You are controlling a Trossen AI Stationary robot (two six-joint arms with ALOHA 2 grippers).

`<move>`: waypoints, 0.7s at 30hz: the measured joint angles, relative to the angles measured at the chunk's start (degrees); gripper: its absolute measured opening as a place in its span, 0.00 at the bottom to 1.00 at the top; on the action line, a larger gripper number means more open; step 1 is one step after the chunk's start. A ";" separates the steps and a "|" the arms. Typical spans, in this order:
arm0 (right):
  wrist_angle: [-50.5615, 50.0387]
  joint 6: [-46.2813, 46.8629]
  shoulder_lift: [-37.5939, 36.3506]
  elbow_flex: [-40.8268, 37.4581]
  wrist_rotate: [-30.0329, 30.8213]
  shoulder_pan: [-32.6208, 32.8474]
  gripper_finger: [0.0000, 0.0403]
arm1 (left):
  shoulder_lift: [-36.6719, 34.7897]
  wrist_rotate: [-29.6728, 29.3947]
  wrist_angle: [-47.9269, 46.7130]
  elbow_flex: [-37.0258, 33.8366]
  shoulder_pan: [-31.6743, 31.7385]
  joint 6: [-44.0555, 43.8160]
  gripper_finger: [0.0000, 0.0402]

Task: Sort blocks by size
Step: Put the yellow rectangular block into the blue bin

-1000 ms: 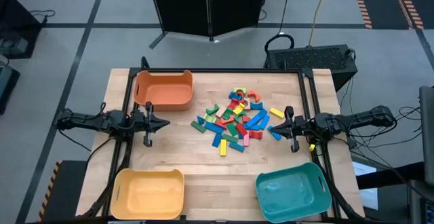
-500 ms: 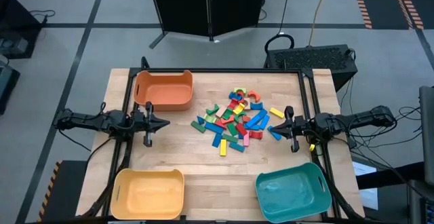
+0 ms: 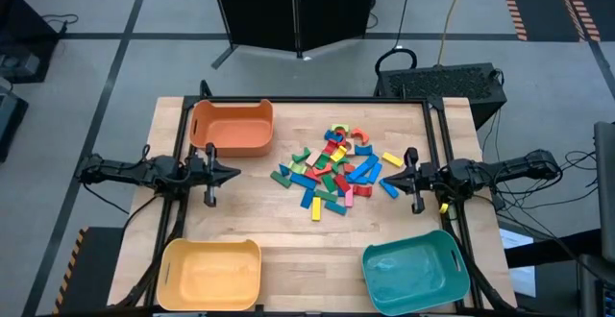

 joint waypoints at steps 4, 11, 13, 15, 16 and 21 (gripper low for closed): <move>2.21 5.44 0.00 0.00 0.00 0.00 0.00 | 0.00 -0.02 0.00 0.00 0.00 -1.92 0.00; 3.87 7.16 0.00 0.00 -0.09 0.02 0.00 | 0.00 -0.02 0.00 0.00 0.00 -6.95 0.00; 3.98 8.16 0.08 0.00 0.58 -0.01 0.00 | 0.00 -0.02 0.04 0.00 0.00 -7.36 0.00; 4.12 9.48 0.11 0.00 2.58 -0.02 0.00 | 0.00 -0.08 0.53 0.01 0.00 -7.38 0.00; 4.14 10.11 0.12 0.00 3.67 -0.02 0.00 | 0.01 -0.15 0.80 0.01 0.00 -7.38 0.00; 4.89 10.50 1.03 0.00 6.12 -0.04 0.00 | 0.00 -0.44 2.58 0.02 0.00 -7.38 0.00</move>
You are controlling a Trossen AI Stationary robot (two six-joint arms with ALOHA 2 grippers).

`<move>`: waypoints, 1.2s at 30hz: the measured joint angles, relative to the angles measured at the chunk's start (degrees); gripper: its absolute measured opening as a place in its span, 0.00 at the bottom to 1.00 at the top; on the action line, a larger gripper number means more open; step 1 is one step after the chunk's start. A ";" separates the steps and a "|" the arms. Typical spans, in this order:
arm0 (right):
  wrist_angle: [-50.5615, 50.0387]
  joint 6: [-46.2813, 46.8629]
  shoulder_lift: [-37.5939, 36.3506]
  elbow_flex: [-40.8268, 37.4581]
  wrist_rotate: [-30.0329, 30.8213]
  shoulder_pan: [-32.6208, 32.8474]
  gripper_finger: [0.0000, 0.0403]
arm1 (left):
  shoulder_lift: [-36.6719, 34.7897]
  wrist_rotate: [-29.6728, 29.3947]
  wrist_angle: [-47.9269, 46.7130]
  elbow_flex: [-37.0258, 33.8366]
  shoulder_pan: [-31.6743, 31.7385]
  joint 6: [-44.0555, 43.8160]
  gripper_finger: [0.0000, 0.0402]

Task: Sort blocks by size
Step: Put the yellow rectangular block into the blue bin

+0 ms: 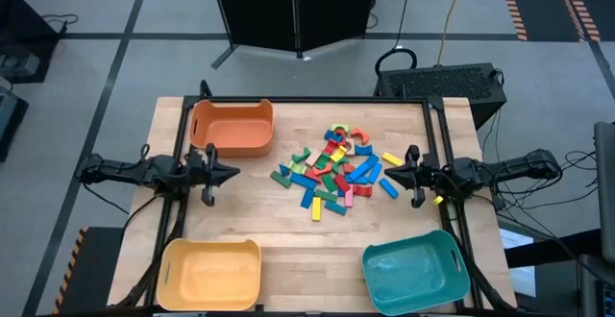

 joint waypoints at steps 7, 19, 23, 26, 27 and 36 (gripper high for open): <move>3.65 -1.90 2.00 0.00 0.24 -0.01 0.00 | 0.00 -4.60 5.40 0.00 0.00 1.40 0.00; 2.74 -6.18 9.93 6.24 5.86 -2.79 0.00 | 0.35 -8.88 6.47 0.68 1.09 3.34 0.00; 0.65 -6.61 14.27 9.08 5.92 -4.72 0.00 | 1.31 -8.88 6.85 0.74 3.25 3.54 0.00; -0.49 -6.60 17.50 10.97 5.92 -6.15 0.00 | 2.97 -8.27 6.87 2.03 5.08 4.72 0.00; -0.55 -6.48 18.49 11.49 5.93 -6.57 0.00 | 3.81 -7.66 6.88 2.87 5.72 4.85 0.00; -7.94 -5.25 23.80 17.59 6.15 -11.10 0.00 | 15.70 -3.16 6.38 8.80 8.78 3.76 0.02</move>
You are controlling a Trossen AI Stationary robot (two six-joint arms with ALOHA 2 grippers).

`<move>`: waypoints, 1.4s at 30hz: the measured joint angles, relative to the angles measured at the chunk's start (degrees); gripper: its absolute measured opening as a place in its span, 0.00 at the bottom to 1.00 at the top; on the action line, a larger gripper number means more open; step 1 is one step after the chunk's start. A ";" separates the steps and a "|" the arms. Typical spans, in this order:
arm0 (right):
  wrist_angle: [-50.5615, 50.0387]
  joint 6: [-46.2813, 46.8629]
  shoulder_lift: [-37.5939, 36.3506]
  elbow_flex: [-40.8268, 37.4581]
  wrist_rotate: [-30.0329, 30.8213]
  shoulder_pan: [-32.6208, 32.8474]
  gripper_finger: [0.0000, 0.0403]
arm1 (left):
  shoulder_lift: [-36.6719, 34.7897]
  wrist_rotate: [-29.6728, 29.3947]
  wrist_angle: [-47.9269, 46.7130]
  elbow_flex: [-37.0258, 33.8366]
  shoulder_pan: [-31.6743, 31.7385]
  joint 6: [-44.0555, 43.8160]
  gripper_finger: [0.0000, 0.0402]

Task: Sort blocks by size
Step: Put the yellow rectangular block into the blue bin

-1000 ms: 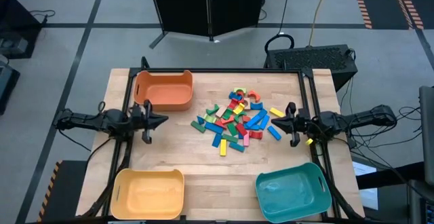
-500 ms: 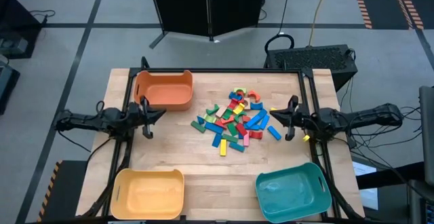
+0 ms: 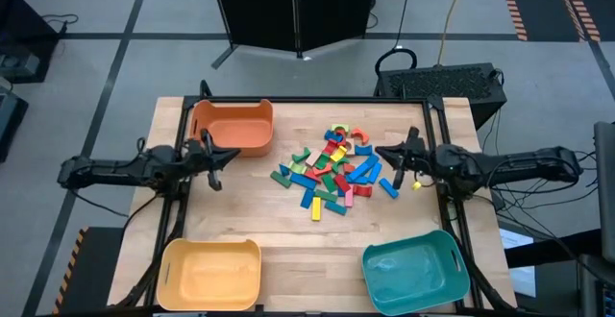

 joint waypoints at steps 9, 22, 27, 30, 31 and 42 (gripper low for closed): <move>-9.71 -0.23 1.92 6.00 0.00 -3.17 0.07 | 12.89 0.19 -0.03 5.38 2.11 -0.85 0.14; -31.64 6.87 6.84 10.96 -0.22 -9.42 0.28 | 30.39 7.52 -0.15 15.30 7.19 0.78 0.20; -35.19 7.71 9.31 10.96 -0.40 -11.25 0.34 | 37.77 9.18 -0.12 19.18 8.99 1.81 0.20; -37.08 7.73 11.02 10.96 -0.60 -12.36 0.36 | 41.88 10.77 -0.13 21.29 9.59 3.65 0.20; -37.67 7.73 11.63 10.96 -0.66 -12.70 0.36 | 43.14 11.11 -0.09 21.96 9.71 3.71 0.20; -38.80 7.73 22.72 10.96 -11.43 -18.48 0.40 | 54.27 10.12 6.55 25.89 10.00 4.22 0.20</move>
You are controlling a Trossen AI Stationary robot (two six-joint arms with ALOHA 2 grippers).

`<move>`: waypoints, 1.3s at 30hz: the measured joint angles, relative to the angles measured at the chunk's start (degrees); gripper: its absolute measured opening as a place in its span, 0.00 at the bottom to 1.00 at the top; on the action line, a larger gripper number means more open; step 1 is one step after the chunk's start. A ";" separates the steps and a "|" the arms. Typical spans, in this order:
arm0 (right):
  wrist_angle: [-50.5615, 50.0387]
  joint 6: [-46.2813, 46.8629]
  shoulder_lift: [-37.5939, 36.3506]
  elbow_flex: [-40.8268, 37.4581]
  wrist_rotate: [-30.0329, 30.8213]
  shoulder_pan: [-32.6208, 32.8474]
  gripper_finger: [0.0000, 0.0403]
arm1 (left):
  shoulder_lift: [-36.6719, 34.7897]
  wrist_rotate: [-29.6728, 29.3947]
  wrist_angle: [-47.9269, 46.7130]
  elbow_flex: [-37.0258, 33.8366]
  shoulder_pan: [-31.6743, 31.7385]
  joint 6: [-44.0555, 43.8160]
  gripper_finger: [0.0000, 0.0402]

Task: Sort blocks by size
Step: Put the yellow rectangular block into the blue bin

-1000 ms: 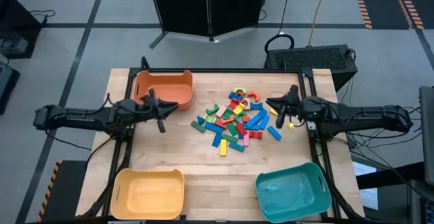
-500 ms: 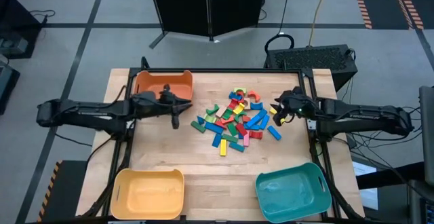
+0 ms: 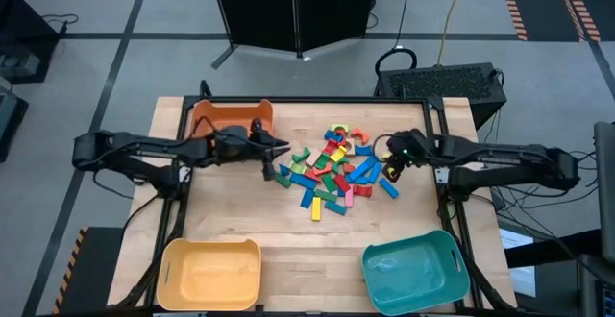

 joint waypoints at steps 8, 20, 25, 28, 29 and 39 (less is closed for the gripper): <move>-0.39 -1.17 10.02 0.60 -1.23 -5.23 0.40 | 2.54 -3.38 4.76 0.02 -0.01 0.02 0.20; -2.66 -3.75 14.16 2.89 -0.52 -7.58 0.40 | 2.57 -3.75 -3.34 0.04 -0.02 -0.18 0.20; -2.24 -4.59 15.15 2.89 -2.74 -7.57 0.43 | 2.57 -3.77 -5.81 0.04 -0.36 -0.59 0.20; -2.24 -4.59 15.87 2.89 -2.56 -7.58 0.48 | 2.57 -3.77 -6.57 0.04 -1.15 -0.60 0.20; -2.21 -4.57 16.10 2.89 -2.54 -7.58 0.50 | 2.57 -3.77 -6.83 0.04 -1.40 -0.61 0.20; -1.60 -4.15 21.32 2.90 -0.96 -10.94 0.59 | 2.57 -4.26 -6.66 0.04 -1.95 -0.57 0.20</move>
